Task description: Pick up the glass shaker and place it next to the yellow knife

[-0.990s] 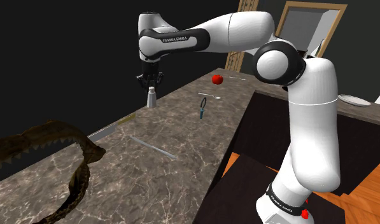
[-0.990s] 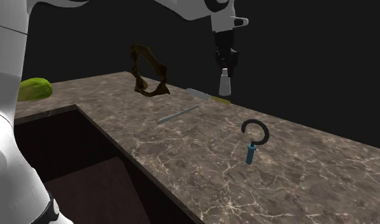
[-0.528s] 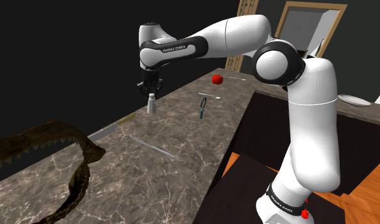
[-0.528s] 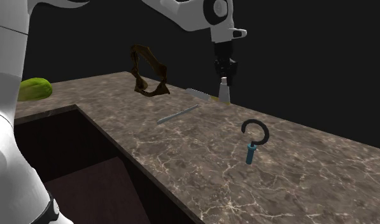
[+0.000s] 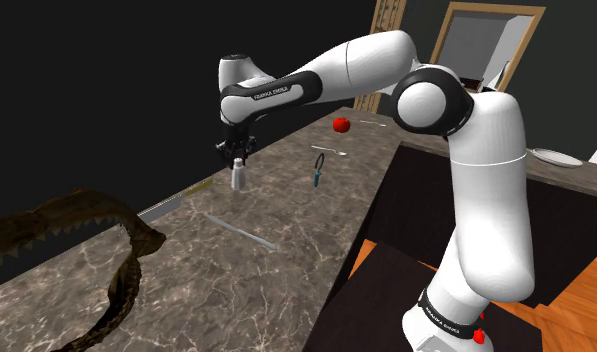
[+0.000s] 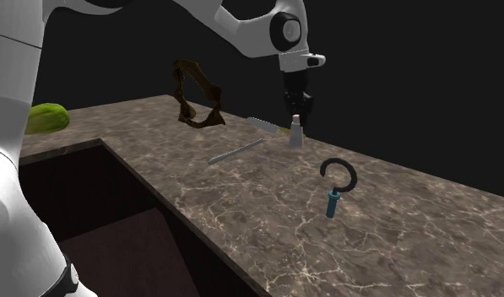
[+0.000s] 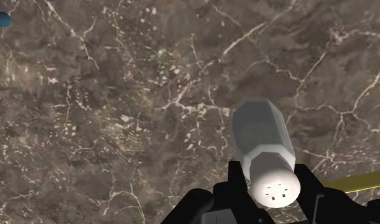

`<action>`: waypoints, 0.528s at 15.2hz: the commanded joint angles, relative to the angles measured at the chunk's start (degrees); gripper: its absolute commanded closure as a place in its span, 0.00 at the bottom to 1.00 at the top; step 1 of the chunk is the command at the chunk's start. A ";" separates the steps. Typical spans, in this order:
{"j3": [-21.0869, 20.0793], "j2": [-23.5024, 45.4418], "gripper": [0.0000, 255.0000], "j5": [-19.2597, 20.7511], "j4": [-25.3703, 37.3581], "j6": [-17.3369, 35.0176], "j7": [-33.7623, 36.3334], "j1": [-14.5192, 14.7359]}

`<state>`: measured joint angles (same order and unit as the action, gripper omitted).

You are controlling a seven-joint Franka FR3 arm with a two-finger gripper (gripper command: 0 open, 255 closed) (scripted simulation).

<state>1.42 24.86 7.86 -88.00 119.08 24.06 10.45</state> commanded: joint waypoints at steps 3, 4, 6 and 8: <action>0.06 0.87 1.00 0.18 -1.98 2.87 0.38 -0.02; 0.06 0.87 1.00 0.18 -1.99 2.87 0.38 -0.02; 0.06 0.87 1.00 0.18 -1.98 2.87 0.38 -0.02; 0.06 0.87 1.00 0.18 -1.98 2.87 0.38 -0.02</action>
<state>1.47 25.73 8.04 -89.97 121.92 24.44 10.43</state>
